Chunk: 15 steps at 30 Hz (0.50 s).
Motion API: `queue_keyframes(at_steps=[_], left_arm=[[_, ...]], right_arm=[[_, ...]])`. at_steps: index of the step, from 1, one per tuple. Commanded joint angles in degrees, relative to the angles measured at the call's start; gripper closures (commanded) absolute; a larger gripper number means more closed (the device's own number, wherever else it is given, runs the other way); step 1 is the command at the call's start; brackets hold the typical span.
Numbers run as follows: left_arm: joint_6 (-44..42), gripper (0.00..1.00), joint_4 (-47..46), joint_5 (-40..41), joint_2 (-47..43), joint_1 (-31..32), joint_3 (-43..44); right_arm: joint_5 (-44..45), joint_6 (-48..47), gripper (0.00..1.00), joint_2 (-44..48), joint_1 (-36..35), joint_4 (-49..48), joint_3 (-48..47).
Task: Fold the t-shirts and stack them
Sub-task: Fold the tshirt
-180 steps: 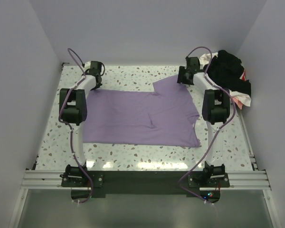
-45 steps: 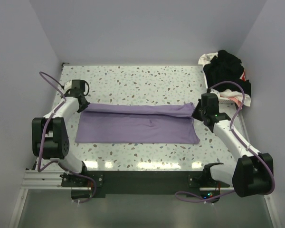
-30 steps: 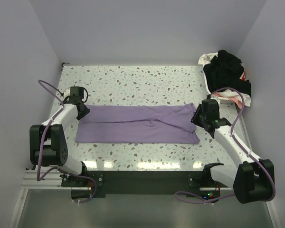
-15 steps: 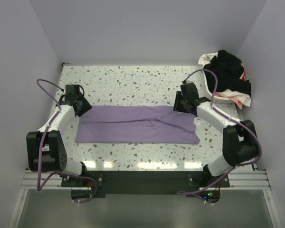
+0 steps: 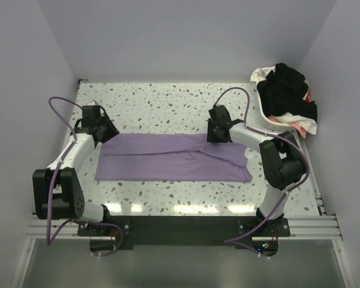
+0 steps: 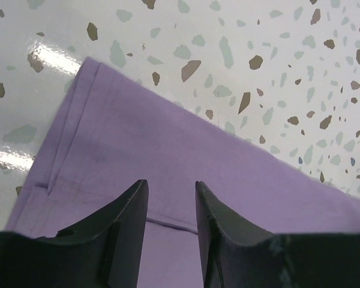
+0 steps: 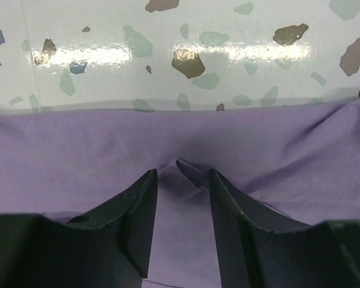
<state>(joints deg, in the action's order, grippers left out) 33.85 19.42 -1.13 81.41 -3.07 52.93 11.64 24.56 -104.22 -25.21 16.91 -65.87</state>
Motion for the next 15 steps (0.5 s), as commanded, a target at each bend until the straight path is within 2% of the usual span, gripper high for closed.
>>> queue_keyframes(at_steps=[1,7,13,15], left_arm=[[-1.6,0.58,-3.3,-1.7,-0.9,0.3,0.3],[-1.5,0.6,-3.3,-2.3,-0.1,0.3,0.5],[-1.7,0.6,-3.2,-2.0,-0.4,0.3,0.4],[-1.9,0.6,-3.0,-2.0,-0.5,0.4,0.4]], right_arm=[[3.0,-0.4,0.56,-0.6,-1.2,-2.8,-2.1],[3.0,0.4,0.62,-0.2,-1.4,-2.5,-0.9],[1.8,0.8,0.91,1.3,-1.5,-2.4,0.5],[0.8,0.8,0.96,2.4,-1.6,-2.5,1.3]])
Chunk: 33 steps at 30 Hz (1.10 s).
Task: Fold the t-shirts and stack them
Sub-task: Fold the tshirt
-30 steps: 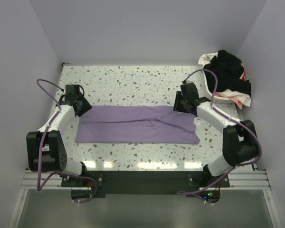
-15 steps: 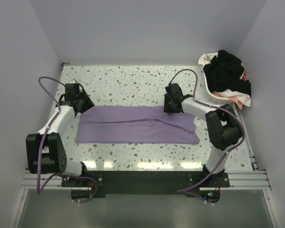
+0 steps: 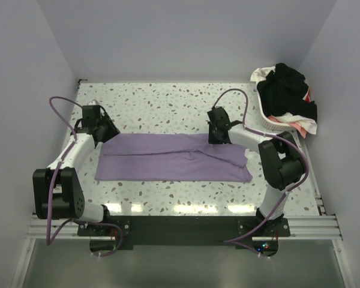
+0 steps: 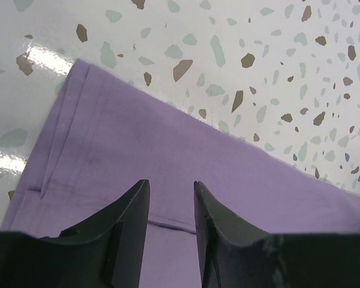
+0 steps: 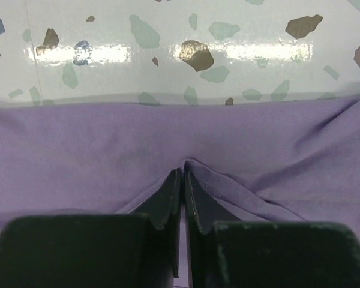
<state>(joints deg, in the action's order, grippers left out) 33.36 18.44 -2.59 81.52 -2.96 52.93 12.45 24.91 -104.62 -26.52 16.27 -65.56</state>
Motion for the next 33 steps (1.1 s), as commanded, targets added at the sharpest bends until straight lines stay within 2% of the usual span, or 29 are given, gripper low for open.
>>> queue_keyframes(at_steps=[1,13,19,26,30,33], left_arm=[[-1.5,0.6,-2.0,-0.3,-0.8,0.4,0.2],[-1.7,0.6,-1.6,-0.1,-1.0,0.8,0.2],[-1.9,0.6,-1.4,-0.1,-1.2,0.9,0.3],[-1.8,0.6,-1.4,-0.2,-1.0,0.9,0.3],[-2.0,0.6,-1.4,-0.2,-1.0,1.0,0.2],[-2.1,0.6,-1.3,-0.3,-1.0,1.1,0.3]], right_arm=[[-0.6,0.4,0.99,3.2,-0.2,-1.9,1.6],[-4.3,4.4,0.99,14.9,-3.9,-4.9,12.4],[-5.8,8.0,0.99,18.0,-7.7,-8.7,18.2],[-3.7,10.5,0.99,20.9,-10.8,-12.0,22.5],[-3.3,10.8,0.97,22.0,-11.8,-15.1,24.9],[-3.3,10.7,0.9,22.7,-12.3,-17.4,26.4]])
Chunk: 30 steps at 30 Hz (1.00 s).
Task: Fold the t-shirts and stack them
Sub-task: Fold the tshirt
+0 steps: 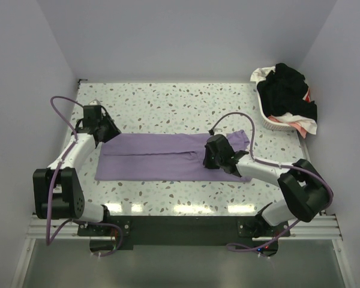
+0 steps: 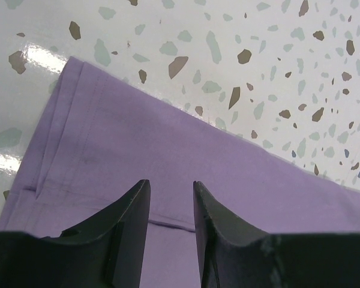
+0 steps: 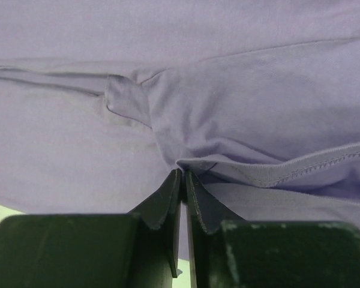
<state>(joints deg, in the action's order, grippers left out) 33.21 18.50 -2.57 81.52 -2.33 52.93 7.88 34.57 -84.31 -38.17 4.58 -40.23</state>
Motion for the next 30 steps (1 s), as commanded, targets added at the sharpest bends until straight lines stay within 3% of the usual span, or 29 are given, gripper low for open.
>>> queue_keyframes(at_steps=[1,3,6,13,18,22,29,30], left_arm=[[-1.9,0.6,-1.5,-0.3,-1.0,0.5,0.3],[-2.0,0.6,-1.5,-0.5,-1.0,0.7,0.4],[-1.9,0.6,-1.5,-0.8,-1.0,1.0,0.5],[-2.4,0.6,-1.0,-1.5,-1.4,1.9,1.0],[-3.3,0.58,-1.1,-2.1,-1.0,8.8,1.4],[-3.2,0.56,-1.5,-1.7,0.7,15.1,1.4],[-3.2,0.55,-4.3,-3.0,6.5,26.0,2.8],[-3.2,0.54,-4.8,-3.9,7.2,27.1,3.1]], right_arm=[[1.2,1.0,0.86,2.7,-0.8,-6.4,1.8],[0.8,0.8,0.8,3.3,-0.8,-6.9,2.1],[0.6,0.9,0.8,4.8,-0.9,-7.7,2.1],[-0.5,1.5,0.86,6.7,-0.9,-7.4,0.7],[-1.6,1.6,0.86,7.5,-1.0,-7.3,1.1],[-3.5,2.0,0.72,7.3,-1.6,-7.7,1.1],[-0.2,2.6,0.72,12.1,-1.8,-4.8,2.1],[0.9,2.3,0.68,12.9,-1.9,-2.9,1.9]])
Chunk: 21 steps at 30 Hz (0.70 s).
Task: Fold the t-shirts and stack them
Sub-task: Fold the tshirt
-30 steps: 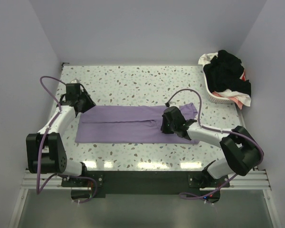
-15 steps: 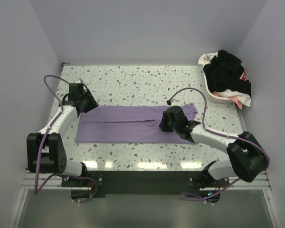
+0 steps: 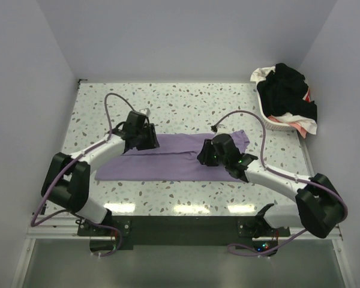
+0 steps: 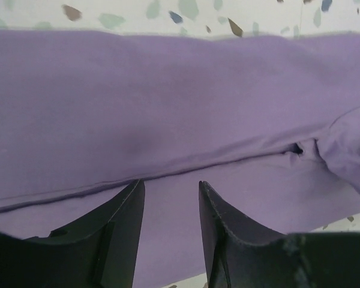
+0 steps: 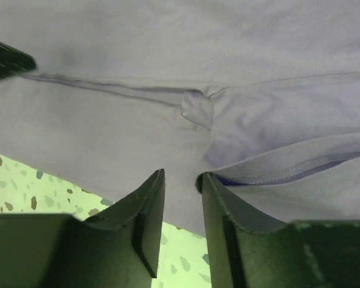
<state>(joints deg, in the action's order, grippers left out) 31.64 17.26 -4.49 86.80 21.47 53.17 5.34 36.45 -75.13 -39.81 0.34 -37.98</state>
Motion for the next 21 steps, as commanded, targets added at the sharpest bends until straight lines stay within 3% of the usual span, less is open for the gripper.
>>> queue_keyframes(at_steps=[1,6,11,15,21], left_arm=[[-1.7,0.53,-4.2,-2.1,2.5,5.7,3.2],[-2.2,0.5,-7.8,-2.8,6.7,12.1,6.1],[-2.5,0.49,-10.3,-3.9,10.7,16.8,10.5],[-3.6,0.49,-11.1,-3.5,13.5,19.8,14.6],[-5.3,0.48,-9.0,-2.4,19.5,23.8,21.9]], right_arm=[[4.8,-0.1,0.64,5.2,-0.3,3.4,-0.4],[9.3,-1.5,0.47,8.1,-0.3,11.5,-1.8],[18.6,-0.8,0.49,9.7,2.4,20.6,-3.6],[12.9,-3.5,0.52,7.3,13.4,20.8,-6.1],[13.9,-5.2,0.51,1.4,17.9,19.1,-9.3]])
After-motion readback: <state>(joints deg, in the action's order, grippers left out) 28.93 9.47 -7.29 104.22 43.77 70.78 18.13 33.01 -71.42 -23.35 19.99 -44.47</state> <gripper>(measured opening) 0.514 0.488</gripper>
